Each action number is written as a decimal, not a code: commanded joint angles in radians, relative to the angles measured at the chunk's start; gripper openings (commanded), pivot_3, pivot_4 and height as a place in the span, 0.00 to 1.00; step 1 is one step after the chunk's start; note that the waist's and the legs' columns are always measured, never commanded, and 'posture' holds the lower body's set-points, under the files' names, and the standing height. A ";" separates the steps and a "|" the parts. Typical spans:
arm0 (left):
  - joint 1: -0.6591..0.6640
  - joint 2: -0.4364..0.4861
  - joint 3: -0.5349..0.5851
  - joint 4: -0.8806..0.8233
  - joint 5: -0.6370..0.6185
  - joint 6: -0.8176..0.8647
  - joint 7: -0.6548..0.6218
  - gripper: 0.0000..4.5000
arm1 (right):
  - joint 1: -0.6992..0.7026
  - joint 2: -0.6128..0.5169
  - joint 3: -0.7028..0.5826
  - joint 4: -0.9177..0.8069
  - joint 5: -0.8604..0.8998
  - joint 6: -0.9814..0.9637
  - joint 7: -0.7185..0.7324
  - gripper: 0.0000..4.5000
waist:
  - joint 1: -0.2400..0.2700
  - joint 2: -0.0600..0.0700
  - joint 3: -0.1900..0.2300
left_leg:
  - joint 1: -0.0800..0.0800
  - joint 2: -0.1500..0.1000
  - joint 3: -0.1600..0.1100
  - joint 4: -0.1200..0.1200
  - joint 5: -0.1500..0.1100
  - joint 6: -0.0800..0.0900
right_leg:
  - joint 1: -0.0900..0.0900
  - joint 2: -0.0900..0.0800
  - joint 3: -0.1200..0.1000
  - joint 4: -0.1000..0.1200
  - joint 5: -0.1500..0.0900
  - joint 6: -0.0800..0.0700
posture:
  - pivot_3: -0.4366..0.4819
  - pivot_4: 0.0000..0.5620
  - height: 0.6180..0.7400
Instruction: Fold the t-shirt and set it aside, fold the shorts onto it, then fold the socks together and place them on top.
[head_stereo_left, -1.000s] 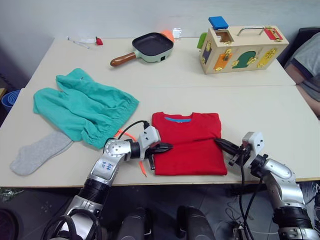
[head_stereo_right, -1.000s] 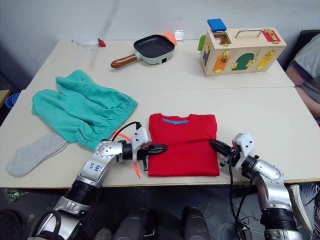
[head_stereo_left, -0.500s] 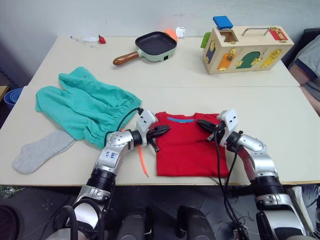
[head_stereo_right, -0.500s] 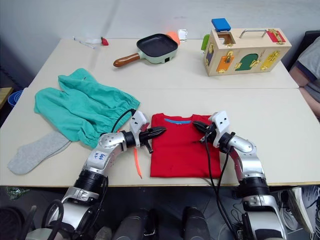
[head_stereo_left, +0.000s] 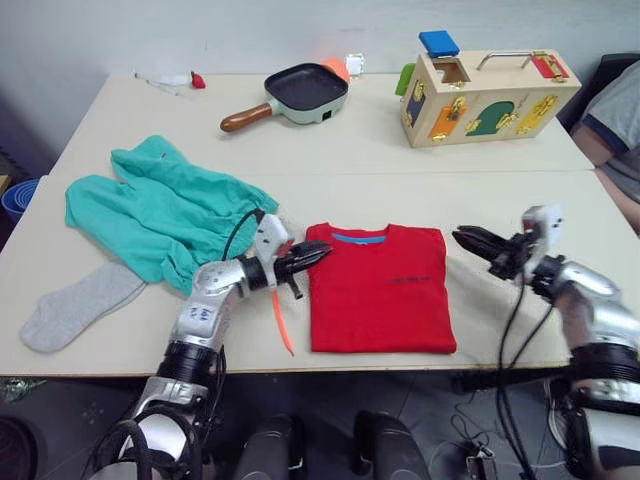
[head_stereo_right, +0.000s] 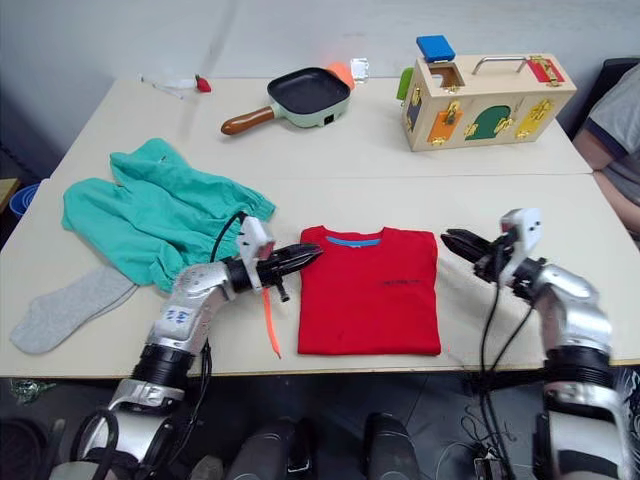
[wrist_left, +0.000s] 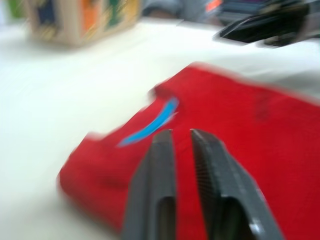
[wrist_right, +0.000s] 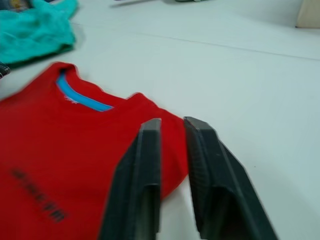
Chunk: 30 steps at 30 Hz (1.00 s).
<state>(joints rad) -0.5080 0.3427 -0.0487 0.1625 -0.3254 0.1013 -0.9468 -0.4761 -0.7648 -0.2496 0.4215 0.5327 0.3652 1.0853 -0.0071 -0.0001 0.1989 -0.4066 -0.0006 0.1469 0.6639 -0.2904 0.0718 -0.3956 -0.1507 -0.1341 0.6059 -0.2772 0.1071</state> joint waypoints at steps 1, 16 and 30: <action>0.064 0.116 0.038 -0.159 -0.120 0.061 -0.162 0.42 | 0.022 -0.181 0.017 -0.069 0.039 0.362 0.037 0.52 | 0.000 0.000 0.000 | 0.000 0.000 0.000 0.000 -0.001 -0.001 | 0.000 0.000 0.000 0.000 0.000 0.000 | 0.48 0.27 1.00; 0.432 0.326 0.156 -0.644 -0.386 0.250 -0.204 1.00 | -0.049 -0.190 0.267 -0.212 0.098 0.970 0.033 1.00 | -0.023 0.000 -0.001 | 0.001 0.004 0.000 -0.002 -0.004 -0.006 | 0.000 0.002 0.001 -0.002 -0.002 -0.004 | 0.48 0.27 1.00; 0.455 0.339 0.188 -0.585 -0.365 0.201 -0.192 1.00 | -0.141 0.122 0.230 -0.231 0.109 1.075 -0.161 0.63 | -0.021 -0.003 -0.003 | 0.001 0.010 0.001 -0.003 -0.005 -0.012 | -0.004 0.007 0.000 0.002 -0.005 -0.009 | 0.48 0.27 1.00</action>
<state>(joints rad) -0.0600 0.6754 0.1186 -0.4145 -0.6927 0.3217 -1.1351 -0.6384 -0.6499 -0.0388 0.1776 0.6558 1.4423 0.9463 -0.0277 -0.0027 0.1962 -0.4062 0.0093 0.1481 0.6613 -0.2954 0.0602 -0.4001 -0.1435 -0.1336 0.6074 -0.2822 0.0979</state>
